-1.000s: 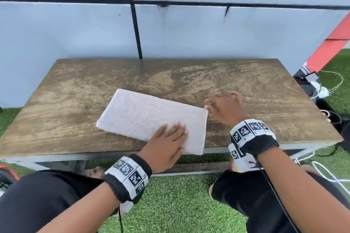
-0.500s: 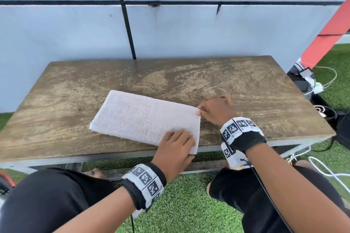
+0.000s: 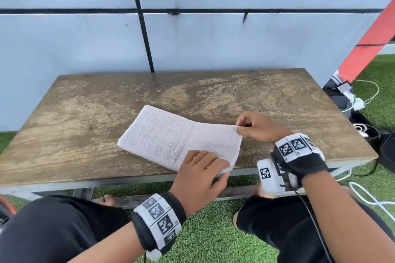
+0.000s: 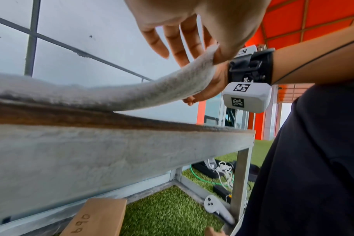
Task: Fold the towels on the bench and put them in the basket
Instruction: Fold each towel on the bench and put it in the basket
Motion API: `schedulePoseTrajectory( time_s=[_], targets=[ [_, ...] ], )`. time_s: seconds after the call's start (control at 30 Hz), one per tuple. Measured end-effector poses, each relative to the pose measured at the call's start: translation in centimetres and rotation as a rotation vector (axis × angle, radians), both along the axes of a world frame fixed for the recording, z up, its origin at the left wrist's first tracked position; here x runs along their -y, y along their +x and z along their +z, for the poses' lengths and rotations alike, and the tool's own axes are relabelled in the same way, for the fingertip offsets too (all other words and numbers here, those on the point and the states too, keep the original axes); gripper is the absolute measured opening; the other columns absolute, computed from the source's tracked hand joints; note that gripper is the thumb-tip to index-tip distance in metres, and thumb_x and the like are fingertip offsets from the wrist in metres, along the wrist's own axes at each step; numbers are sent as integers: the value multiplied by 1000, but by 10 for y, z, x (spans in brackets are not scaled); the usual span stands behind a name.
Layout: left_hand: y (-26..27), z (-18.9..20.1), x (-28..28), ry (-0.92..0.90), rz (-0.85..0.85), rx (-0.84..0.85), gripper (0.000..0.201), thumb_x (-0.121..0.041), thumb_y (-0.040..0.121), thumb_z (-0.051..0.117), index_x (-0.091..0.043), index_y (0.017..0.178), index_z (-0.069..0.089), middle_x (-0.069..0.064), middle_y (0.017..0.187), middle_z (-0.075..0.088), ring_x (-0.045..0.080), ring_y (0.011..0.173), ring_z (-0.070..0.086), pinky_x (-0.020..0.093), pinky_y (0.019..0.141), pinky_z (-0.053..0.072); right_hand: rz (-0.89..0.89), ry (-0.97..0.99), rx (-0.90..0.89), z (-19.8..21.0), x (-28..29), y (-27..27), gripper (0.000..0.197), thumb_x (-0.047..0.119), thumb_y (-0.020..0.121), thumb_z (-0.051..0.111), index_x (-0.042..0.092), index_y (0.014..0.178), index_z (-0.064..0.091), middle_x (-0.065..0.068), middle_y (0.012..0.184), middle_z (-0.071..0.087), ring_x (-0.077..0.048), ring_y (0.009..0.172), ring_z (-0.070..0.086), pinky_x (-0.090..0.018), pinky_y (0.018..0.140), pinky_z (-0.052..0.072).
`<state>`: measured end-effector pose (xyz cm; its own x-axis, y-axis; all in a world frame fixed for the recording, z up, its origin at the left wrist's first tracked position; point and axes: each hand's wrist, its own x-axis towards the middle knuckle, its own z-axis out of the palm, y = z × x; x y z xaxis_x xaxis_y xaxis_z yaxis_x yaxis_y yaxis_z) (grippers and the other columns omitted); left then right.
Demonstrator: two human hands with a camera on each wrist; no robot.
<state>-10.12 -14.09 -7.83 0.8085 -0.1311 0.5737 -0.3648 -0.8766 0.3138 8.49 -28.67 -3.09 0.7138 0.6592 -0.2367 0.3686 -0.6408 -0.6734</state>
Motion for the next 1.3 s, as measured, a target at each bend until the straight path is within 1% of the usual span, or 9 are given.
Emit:
schedulePoseTrajectory(
  time_s=[0.17, 0.3, 0.5, 0.63, 0.73, 0.83, 0.97, 1.17, 1.3],
  targets=[
    [-5, 21, -9, -93, 1, 155, 15, -18, 85, 63, -27, 97, 57, -8, 82, 61, 11, 77, 54, 33, 73, 41, 48, 349, -233, 23, 24, 11, 11, 31, 80, 70, 24, 88, 66, -15, 86, 62, -25, 78, 54, -32, 71, 45],
    [-8, 26, -27, -178, 29, 190, 12, -26, 86, 66, -23, 95, 60, -7, 83, 65, 12, 78, 58, 32, 73, 42, 124, 436, -335, 31, 32, 17, 45, 44, 62, 81, 19, 98, 69, -12, 98, 67, -27, 88, 61, -29, 82, 52],
    [-15, 25, -58, -315, 134, 125, 10, -33, 84, 65, -25, 90, 61, -16, 84, 64, -1, 83, 55, 29, 76, 41, 202, 347, -333, 39, 15, 19, 52, 42, 59, 82, 22, 105, 68, -9, 107, 70, -26, 102, 65, -34, 92, 49],
    [-23, 20, -72, -382, 199, 82, 9, -36, 86, 60, -28, 88, 60, -21, 86, 58, -6, 85, 51, 35, 72, 47, 225, 303, -250, 49, -8, 14, 53, 57, 52, 79, 31, 97, 71, -1, 100, 72, -16, 95, 67, -20, 81, 51],
    [-28, 18, -81, -413, 253, 61, 8, -37, 86, 59, -29, 87, 59, -21, 86, 59, -6, 84, 51, 34, 73, 47, 255, 240, -164, 54, -27, 14, 51, 68, 53, 72, 37, 94, 69, 3, 96, 70, -12, 88, 64, -28, 82, 47],
    [-34, 16, -94, -468, 300, 15, 6, -39, 86, 56, -34, 87, 54, -23, 86, 59, -4, 87, 53, 29, 76, 46, 275, 236, -161, 52, -55, 18, 38, 53, 67, 72, 30, 98, 69, 4, 100, 70, -13, 95, 64, -31, 89, 45],
    [-32, 16, -113, -660, 357, -91, 11, -34, 87, 59, -25, 82, 56, -13, 82, 64, 13, 72, 59, 35, 64, 50, 262, 242, -221, 43, -110, 25, 19, 14, 82, 64, 12, 101, 66, -1, 99, 71, -8, 92, 65, -16, 82, 48],
    [-14, 3, -142, -683, 528, -257, 17, -25, 89, 60, -26, 105, 55, -14, 87, 63, 0, 74, 59, 9, 60, 43, 297, 20, -111, 22, -169, 44, 8, 17, 85, 64, 20, 93, 65, 8, 92, 69, -3, 84, 65, -22, 84, 47],
    [-7, -7, -155, -622, 600, -341, 14, -29, 90, 58, -26, 102, 64, -14, 86, 63, 3, 75, 58, 27, 74, 51, 296, -73, -54, 7, -189, 46, 9, 16, 87, 63, 15, 96, 66, 6, 90, 68, -12, 88, 64, -29, 87, 47]
  ],
)
